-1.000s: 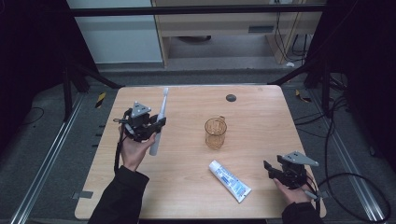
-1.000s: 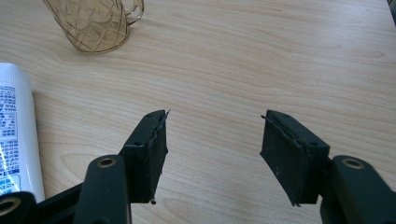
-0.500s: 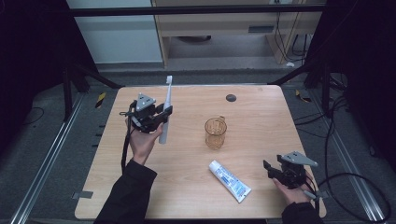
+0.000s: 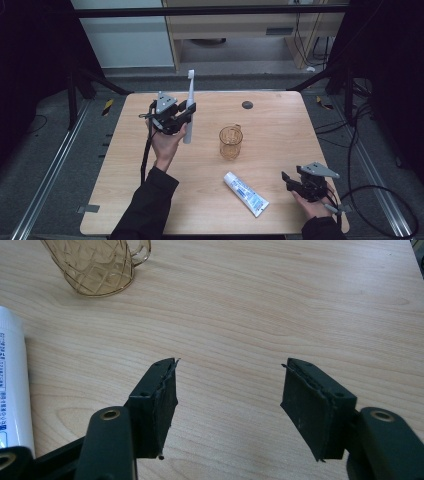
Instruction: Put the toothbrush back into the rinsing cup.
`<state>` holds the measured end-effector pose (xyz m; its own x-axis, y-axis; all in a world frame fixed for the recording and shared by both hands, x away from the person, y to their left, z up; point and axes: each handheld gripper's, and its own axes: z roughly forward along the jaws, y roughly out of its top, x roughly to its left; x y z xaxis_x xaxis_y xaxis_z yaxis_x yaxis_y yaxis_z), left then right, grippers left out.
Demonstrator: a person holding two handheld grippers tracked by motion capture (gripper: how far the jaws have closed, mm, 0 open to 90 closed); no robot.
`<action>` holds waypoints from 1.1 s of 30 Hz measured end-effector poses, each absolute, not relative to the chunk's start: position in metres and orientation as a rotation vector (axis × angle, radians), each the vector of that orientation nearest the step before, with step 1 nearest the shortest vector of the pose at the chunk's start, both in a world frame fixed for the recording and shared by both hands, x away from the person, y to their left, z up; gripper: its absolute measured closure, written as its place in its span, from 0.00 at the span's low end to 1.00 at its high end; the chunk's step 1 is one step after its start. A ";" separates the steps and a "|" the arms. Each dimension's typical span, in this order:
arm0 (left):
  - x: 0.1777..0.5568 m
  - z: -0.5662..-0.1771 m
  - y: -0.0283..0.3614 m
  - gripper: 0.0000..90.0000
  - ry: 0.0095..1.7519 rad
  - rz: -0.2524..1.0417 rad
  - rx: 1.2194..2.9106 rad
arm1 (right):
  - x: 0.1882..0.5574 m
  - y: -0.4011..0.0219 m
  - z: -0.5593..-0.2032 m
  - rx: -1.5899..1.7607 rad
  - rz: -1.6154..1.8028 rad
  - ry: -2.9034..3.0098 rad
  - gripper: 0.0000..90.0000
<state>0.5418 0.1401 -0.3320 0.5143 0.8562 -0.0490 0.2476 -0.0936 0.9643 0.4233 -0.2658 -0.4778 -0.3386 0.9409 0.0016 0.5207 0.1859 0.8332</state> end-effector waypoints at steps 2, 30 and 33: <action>0.543 -0.331 0.136 0.75 0.957 0.668 1.620 | 0.423 -0.266 -0.478 1.368 1.045 1.940 0.43; 0.552 -0.336 0.092 0.75 0.869 0.674 1.512 | 0.424 -0.264 -0.479 1.366 1.045 1.942 0.43; 0.553 -0.337 0.088 0.75 0.863 0.671 1.502 | 0.424 -0.265 -0.479 1.360 1.043 1.941 0.43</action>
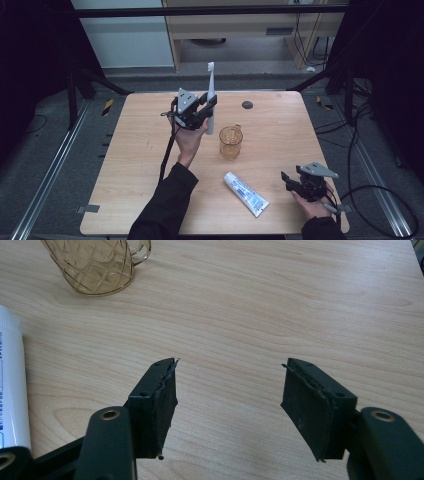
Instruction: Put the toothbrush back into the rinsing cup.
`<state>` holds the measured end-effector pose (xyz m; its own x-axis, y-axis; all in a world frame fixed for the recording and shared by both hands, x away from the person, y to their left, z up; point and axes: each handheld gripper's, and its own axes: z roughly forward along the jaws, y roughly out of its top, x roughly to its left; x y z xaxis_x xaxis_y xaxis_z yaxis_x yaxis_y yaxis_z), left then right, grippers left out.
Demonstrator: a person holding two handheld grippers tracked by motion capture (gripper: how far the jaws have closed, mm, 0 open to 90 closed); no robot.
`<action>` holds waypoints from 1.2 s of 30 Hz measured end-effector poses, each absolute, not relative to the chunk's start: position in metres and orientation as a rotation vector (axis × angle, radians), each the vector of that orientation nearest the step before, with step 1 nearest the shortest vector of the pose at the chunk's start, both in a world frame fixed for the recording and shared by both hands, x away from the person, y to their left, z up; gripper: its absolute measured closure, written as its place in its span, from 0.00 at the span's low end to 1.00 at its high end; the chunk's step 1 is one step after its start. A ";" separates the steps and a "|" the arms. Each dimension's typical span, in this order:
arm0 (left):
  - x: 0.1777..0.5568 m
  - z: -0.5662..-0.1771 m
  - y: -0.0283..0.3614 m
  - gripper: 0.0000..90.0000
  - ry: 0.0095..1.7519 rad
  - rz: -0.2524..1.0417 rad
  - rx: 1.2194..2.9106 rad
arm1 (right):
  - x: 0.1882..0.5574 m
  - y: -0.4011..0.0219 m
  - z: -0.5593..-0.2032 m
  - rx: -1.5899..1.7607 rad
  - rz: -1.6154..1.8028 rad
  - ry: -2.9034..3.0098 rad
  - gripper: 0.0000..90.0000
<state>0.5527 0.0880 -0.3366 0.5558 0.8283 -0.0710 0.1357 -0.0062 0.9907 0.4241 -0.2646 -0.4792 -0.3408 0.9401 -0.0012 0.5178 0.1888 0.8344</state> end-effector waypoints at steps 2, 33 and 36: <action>0.553 -0.337 0.085 0.75 0.860 0.667 1.498 | 0.424 -0.264 -0.479 1.361 1.043 1.942 0.43; 0.561 -0.354 0.045 0.75 0.796 0.602 1.526 | 0.425 -0.266 -0.480 1.365 1.042 1.940 0.43; 0.562 -0.355 0.042 0.75 0.787 0.598 1.530 | 0.424 -0.266 -0.480 1.372 1.044 1.942 0.43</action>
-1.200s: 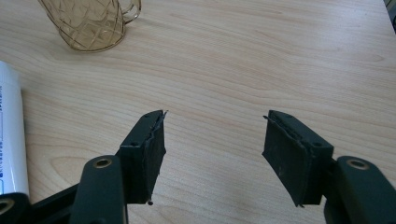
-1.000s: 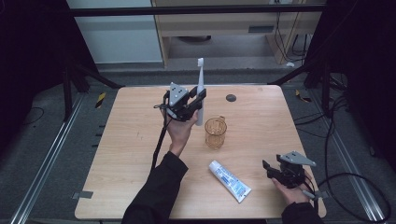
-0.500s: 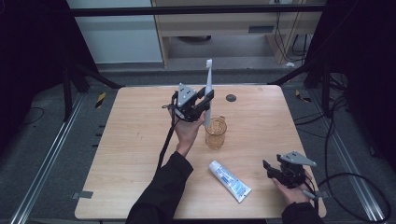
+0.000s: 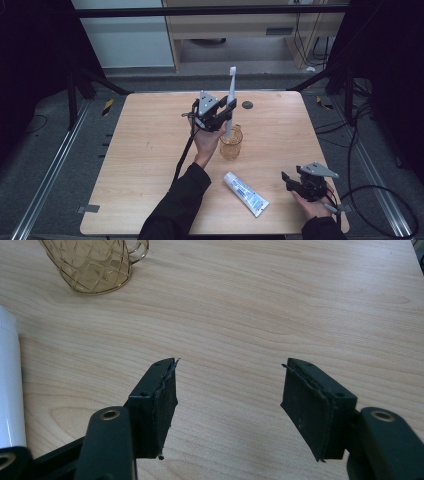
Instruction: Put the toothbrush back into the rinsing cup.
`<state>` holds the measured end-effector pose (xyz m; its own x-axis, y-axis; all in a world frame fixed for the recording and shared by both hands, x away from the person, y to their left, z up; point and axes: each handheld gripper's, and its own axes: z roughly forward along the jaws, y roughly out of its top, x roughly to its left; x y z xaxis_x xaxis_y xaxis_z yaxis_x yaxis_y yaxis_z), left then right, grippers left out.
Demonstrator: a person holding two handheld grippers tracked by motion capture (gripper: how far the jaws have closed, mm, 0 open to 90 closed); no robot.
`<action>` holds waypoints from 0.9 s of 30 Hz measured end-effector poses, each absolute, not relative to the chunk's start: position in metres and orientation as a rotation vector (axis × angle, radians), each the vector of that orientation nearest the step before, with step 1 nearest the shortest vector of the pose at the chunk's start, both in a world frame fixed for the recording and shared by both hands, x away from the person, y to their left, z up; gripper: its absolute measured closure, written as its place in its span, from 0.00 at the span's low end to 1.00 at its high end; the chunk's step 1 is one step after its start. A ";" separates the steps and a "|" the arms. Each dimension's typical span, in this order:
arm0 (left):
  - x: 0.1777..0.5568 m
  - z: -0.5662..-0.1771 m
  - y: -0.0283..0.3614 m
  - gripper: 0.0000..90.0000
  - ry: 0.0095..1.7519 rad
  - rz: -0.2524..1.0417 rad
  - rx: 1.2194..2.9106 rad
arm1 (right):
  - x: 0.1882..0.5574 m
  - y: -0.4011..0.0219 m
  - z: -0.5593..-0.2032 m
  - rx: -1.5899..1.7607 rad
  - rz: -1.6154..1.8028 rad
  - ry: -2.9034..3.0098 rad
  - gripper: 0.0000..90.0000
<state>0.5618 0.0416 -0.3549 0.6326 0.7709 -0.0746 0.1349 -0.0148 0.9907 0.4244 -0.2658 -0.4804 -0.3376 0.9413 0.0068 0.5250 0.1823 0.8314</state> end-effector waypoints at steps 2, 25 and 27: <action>0.562 -0.356 0.040 0.75 0.780 0.594 1.531 | 0.424 -0.266 -0.480 1.372 1.045 1.942 0.43; 0.565 -0.377 0.031 0.75 0.759 0.587 1.550 | 0.425 -0.266 -0.482 1.360 1.035 1.945 0.43; 0.565 -0.379 0.031 0.75 0.757 0.588 1.549 | 0.425 -0.266 -0.482 1.360 1.036 1.944 0.43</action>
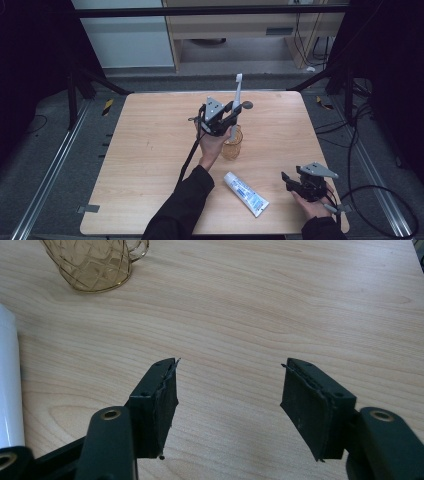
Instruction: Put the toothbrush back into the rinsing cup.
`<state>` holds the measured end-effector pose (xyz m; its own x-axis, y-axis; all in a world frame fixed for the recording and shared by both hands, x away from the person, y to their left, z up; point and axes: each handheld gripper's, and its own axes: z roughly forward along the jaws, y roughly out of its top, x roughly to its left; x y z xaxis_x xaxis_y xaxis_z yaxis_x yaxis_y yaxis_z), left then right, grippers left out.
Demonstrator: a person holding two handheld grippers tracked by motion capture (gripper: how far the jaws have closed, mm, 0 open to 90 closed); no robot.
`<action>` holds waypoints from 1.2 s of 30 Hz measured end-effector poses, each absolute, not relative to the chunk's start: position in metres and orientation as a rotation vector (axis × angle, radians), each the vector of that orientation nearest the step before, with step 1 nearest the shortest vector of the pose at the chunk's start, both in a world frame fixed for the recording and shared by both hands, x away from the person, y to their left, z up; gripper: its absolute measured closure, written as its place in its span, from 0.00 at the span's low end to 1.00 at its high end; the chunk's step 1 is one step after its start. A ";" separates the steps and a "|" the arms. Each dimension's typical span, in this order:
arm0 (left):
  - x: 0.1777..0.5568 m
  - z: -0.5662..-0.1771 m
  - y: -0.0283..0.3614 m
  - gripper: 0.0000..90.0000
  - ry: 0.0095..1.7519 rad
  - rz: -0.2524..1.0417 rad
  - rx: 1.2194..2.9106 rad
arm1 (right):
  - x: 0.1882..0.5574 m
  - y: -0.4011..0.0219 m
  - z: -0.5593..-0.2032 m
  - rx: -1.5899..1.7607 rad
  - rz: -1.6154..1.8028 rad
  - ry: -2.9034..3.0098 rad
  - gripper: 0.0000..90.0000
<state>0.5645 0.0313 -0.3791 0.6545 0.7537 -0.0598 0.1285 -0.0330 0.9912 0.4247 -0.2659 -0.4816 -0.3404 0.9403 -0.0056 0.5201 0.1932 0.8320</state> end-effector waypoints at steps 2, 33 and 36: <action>0.564 -0.382 0.031 0.75 0.751 0.582 1.554 | 0.425 -0.266 -0.482 1.361 1.033 1.944 0.43; 0.552 -0.431 0.042 0.75 0.755 0.586 1.623 | 0.425 -0.264 -0.483 1.355 1.020 1.956 0.43; 0.551 -0.435 0.043 0.75 0.758 0.585 1.634 | 0.426 -0.263 -0.483 1.352 1.017 1.957 0.43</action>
